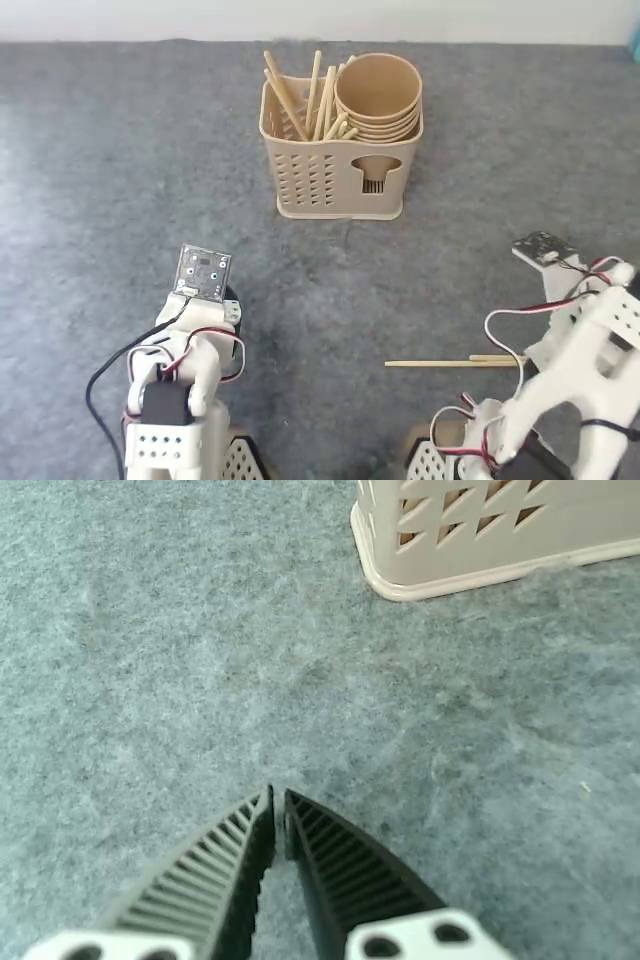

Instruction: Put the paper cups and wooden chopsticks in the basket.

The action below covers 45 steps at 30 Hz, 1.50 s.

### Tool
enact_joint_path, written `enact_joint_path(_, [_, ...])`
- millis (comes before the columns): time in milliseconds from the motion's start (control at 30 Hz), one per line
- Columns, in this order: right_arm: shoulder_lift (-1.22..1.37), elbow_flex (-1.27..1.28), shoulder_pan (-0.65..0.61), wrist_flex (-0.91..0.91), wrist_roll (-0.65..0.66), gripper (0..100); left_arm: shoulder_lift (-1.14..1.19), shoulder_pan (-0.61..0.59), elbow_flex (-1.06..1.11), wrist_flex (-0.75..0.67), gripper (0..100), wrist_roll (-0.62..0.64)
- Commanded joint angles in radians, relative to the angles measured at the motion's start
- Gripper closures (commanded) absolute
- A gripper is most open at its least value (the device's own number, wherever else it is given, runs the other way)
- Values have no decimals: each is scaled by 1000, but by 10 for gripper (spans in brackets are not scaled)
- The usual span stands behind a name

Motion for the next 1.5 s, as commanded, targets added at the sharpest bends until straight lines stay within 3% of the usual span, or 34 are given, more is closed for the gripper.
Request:
enact_joint_path(0, [4, 32, -67, -97, 20, 664, -17, 5, -7, -25, 987, -6])
enact_joint_path(200, [4, 195, -202, -189, 173, 665, -17, 5, -7, -28, 987, -6])
enact_joint_path(367, [5, 273, -246, -309, 180, 716, -17, 5, -7, -28, 987, -6])
enact_joint_path(700, [5, 411, -242, -532, 183, 991, -17, 5, -7, -28, 987, -6])
enact_joint_path(1200, [-7, 209, -79, -518, 178, 989, -17, 5, -7, -28, 987, -6])
enact_joint_path(1467, [-7, -46, -19, -245, 183, 989, -17, 5, -7, -28, 987, -6])
